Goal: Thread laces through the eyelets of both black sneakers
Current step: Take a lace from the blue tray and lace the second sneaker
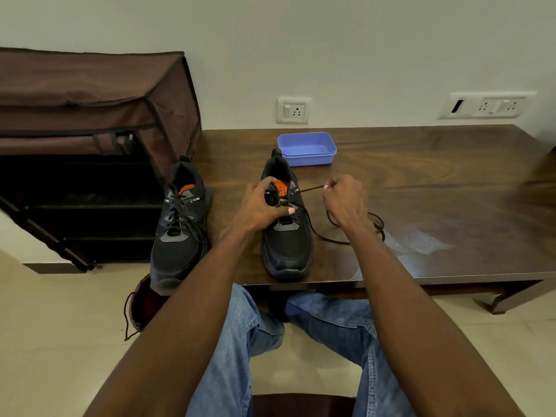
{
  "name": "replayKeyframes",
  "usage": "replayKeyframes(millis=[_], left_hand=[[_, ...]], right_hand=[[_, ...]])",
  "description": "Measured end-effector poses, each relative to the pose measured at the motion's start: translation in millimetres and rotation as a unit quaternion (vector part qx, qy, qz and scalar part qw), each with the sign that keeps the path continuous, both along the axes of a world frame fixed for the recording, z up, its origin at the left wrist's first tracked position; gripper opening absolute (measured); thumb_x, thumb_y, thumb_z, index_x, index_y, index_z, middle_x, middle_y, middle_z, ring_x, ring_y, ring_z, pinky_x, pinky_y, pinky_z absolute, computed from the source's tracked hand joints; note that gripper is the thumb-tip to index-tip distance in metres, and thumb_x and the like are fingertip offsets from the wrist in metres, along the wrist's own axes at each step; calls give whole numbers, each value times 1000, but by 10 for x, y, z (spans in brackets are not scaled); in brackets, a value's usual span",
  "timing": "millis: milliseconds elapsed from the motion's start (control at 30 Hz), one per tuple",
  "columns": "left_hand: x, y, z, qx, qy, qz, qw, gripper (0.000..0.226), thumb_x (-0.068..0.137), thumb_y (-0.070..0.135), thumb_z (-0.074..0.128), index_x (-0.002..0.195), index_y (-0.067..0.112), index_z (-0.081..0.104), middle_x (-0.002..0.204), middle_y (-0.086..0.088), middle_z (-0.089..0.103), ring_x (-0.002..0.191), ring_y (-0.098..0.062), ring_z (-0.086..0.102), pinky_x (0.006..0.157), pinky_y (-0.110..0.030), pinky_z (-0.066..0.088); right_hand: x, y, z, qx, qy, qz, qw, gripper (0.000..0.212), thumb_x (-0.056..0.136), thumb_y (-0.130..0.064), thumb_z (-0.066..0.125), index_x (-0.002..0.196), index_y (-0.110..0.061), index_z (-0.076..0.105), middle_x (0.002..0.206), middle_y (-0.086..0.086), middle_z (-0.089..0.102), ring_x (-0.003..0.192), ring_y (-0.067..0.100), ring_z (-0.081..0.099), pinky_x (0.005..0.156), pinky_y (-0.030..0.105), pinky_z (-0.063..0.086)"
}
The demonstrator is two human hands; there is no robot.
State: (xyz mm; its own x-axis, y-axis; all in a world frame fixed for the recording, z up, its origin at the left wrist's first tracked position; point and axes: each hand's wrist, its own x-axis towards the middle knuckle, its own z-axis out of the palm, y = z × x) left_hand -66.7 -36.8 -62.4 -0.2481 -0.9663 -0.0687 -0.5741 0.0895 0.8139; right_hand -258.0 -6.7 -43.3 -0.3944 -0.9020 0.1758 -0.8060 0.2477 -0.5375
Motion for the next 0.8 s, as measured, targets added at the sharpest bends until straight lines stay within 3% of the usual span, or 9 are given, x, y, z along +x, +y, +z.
replayKeyframes(millis=[100, 267, 333, 400, 500, 567, 667, 733, 800], left_hand=[[30, 8, 2, 15, 13, 3, 1000, 72, 86, 23, 75, 148, 32, 39, 142, -7, 35, 129, -25, 43, 108, -42, 45], [97, -141, -191, 48, 57, 13, 997, 70, 72, 24, 61, 138, 45, 45, 136, -7, 51, 122, -26, 55, 100, -51, 52], [107, -90, -126, 26, 71, 35, 997, 51, 72, 19, 58, 114, 48, 54, 125, -3, 56, 115, -23, 58, 97, -49, 53], [116, 44, 48, -9, 65, 80, 995, 45, 83, 10, 59, 120, 35, 53, 122, 2, 51, 108, -14, 53, 93, -32, 50], [138, 123, 149, -43, 78, 124, 988, 15, 89, 3, 57, 99, 15, 58, 95, 0, 59, 80, -9, 54, 63, -16, 42], [167, 152, 220, 38, 117, 98, 988, 15, 89, 0, 55, 88, 12, 64, 82, -3, 63, 68, -10, 57, 53, -18, 44], [226, 184, 259, 216, 181, -66, 957, 24, 85, -3, 54, 101, 7, 71, 81, -3, 65, 66, -10, 57, 54, -22, 43], [252, 188, 236, 290, 240, -168, 911, 38, 83, -1, 61, 118, 9, 67, 81, 1, 63, 69, -8, 56, 56, -22, 42], [264, 177, 231, 325, 272, -210, 881, 41, 85, 5, 67, 125, 12, 65, 86, 2, 64, 74, -8, 57, 58, -21, 45]], right_hand=[[69, -17, -8, 75, -72, 5, 995, 16, 93, -7, 54, 105, -11, 63, 97, 6, 66, 91, 22, 62, 71, 34, 46], [233, 37, -10, 190, -128, 76, 970, 57, 90, -19, 70, 140, -12, 42, 120, 8, 62, 110, 24, 60, 90, 40, 51], [279, 68, -7, 190, -98, 64, 975, 49, 91, -15, 67, 135, -11, 45, 121, 9, 61, 108, 25, 59, 84, 39, 50], [296, 102, 49, 191, -85, 41, 977, 27, 92, -12, 61, 118, -11, 52, 110, 8, 61, 95, 22, 58, 74, 36, 47], [246, 145, 167, 183, -227, 62, 954, 12, 91, -7, 58, 103, -8, 60, 89, 8, 67, 68, 13, 54, 58, 28, 44], [197, 217, 295, 156, -391, 130, 898, 21, 94, -4, 56, 113, -5, 63, 81, 8, 72, 53, 10, 47, 47, 20, 37], [167, 323, 450, 104, -504, 244, 822, 24, 98, 1, 50, 117, 2, 65, 104, 15, 75, 39, 7, 39, 42, 17, 34], [194, 364, 505, 95, -493, 273, 821, 25, 98, 4, 50, 119, 2, 63, 113, 14, 74, 36, 5, 40, 39, 14, 34], [202, 371, 499, 68, -432, 264, 860, 22, 97, 1, 56, 115, 1, 66, 107, 12, 75, 39, 4, 47, 37, 15, 34]])
